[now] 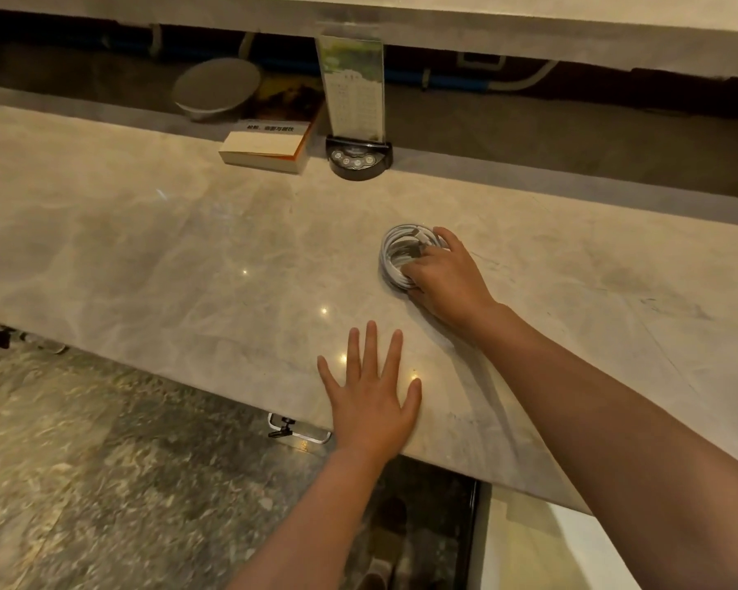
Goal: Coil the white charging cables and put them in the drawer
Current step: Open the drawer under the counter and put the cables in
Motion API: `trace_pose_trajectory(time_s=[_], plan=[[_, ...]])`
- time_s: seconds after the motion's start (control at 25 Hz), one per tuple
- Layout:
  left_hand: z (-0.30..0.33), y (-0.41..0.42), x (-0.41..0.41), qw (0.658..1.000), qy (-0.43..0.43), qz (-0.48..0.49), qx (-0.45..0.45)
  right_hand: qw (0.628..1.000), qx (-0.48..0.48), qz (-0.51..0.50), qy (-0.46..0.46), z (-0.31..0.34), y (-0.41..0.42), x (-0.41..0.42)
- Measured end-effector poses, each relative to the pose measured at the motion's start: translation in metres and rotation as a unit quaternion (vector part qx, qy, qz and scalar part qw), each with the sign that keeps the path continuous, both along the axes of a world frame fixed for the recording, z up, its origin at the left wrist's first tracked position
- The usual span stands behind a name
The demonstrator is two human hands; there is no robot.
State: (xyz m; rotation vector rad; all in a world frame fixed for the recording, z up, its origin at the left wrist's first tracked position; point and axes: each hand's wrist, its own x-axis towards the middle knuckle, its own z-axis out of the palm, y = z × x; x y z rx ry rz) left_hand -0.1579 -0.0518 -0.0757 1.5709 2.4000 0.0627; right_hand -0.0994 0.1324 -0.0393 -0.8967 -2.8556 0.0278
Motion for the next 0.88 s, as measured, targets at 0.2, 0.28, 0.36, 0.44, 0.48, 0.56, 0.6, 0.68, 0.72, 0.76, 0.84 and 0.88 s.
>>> trace_pose_trajectory(time_s=[0.2,0.28,0.36,0.44,0.48,0.56,0.6,0.68,0.72,0.76,0.84,0.88], plan=[[0.001,0.002,0.006,1.0,-0.007,-0.009,-0.027,0.996,0.078,0.037,0.022,-0.011,-0.028,0.039],[0.004,0.002,0.016,0.999,-0.012,-0.014,-0.034,0.992,0.115,0.043,0.021,-0.017,-0.043,0.062],[0.006,-0.001,0.03,0.999,-0.019,-0.028,-0.037,0.991,0.127,0.025,0.027,-0.022,-0.055,0.088],[0.005,-0.008,0.044,0.997,-0.015,-0.058,-0.043,0.992,0.123,0.008,0.029,-0.022,-0.062,0.111],[0.004,-0.01,0.051,0.996,-0.011,-0.071,-0.045,0.992,0.12,0.001,0.026,-0.022,-0.064,0.122],[0.005,-0.012,0.063,0.995,-0.009,-0.08,-0.05,0.994,0.11,-0.017,0.019,-0.018,-0.07,0.144],[0.006,-0.012,0.068,0.996,-0.013,-0.075,-0.055,0.994,0.102,-0.028,0.021,-0.017,-0.075,0.156],[0.009,-0.011,0.081,0.996,-0.016,-0.069,-0.061,0.994,0.082,-0.055,0.037,-0.01,-0.091,0.182],[0.01,-0.01,0.091,0.994,-0.015,-0.083,-0.063,0.993,0.074,-0.072,0.054,-0.006,-0.103,0.198],[0.01,-0.011,0.103,0.991,-0.012,-0.115,-0.059,0.991,0.067,-0.088,0.076,-0.002,-0.115,0.214],[0.007,-0.015,0.129,0.981,-0.01,-0.189,-0.045,0.987,0.059,-0.112,0.096,0.003,-0.144,0.245],[0.005,-0.016,0.138,0.978,-0.009,-0.203,-0.038,0.988,0.052,-0.116,0.092,0.003,-0.158,0.258]])
